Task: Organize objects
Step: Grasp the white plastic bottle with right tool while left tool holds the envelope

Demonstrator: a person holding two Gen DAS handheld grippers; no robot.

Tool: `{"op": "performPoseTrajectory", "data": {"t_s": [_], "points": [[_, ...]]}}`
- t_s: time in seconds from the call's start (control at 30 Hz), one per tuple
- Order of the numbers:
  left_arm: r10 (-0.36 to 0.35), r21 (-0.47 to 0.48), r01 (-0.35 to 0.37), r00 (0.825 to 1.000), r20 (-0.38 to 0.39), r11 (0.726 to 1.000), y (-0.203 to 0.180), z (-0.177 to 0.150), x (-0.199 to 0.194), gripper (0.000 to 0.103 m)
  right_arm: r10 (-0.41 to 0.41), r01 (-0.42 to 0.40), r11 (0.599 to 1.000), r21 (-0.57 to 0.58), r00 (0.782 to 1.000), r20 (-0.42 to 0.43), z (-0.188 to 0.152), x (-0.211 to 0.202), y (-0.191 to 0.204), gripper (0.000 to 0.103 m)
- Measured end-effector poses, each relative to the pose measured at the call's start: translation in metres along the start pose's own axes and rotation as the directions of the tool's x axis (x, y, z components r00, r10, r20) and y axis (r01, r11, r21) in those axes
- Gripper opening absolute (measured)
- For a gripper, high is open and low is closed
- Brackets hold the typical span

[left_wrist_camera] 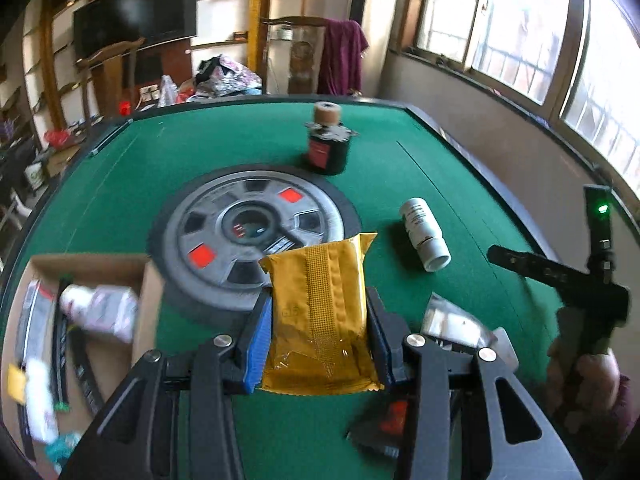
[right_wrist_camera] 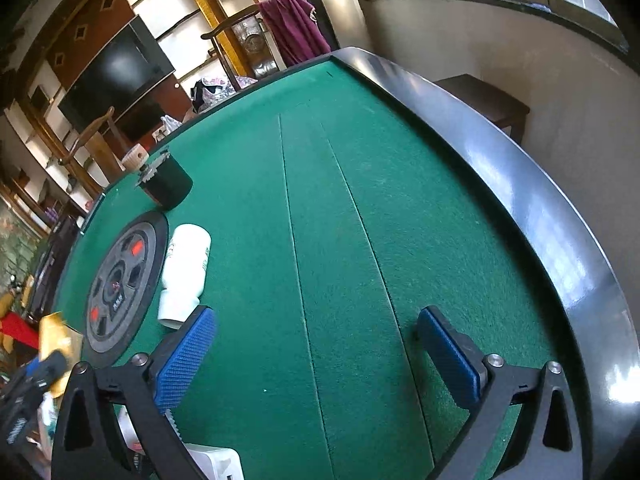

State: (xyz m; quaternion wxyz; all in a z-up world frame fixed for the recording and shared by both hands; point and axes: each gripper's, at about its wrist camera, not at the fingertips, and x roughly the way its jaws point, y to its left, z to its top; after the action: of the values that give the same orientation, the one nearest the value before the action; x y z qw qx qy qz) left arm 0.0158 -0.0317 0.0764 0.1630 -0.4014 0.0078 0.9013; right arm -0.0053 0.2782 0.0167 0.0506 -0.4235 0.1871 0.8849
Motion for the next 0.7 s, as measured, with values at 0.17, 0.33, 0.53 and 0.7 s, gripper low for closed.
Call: {"op": "performPoseTrajectory", "data": {"t_s": [0.17,0.33,0.53,0.7], "points": [[0.024,-0.058,-0.022,0.999,0.032,0.998,0.019,-0.018,-0.02,0.042,-0.05,0.05,0.998,-0.048,0.999,0.009,-0.005,0.002,0.008,0.103],[0.02,-0.112,-0.019,1.0,0.009,0.994,0.03,-0.036,-0.02,0.042,-0.027,0.027,0.999,-0.029,1.0,0.009,-0.004,-0.001,0.002,0.103],[0.013,-0.112,-0.011,1.0,0.018,0.994,0.037,-0.049,-0.034,0.042,0.051,-0.051,0.999,0.009,0.998,-0.036,0.006,-0.012,0.011,0.103],[-0.02,-0.145,0.023,1.0,0.022,0.989,0.046,-0.055,-0.041,0.042,0.062,-0.066,0.996,-0.055,0.995,-0.076,0.024,-0.009,0.041,0.103]]}}
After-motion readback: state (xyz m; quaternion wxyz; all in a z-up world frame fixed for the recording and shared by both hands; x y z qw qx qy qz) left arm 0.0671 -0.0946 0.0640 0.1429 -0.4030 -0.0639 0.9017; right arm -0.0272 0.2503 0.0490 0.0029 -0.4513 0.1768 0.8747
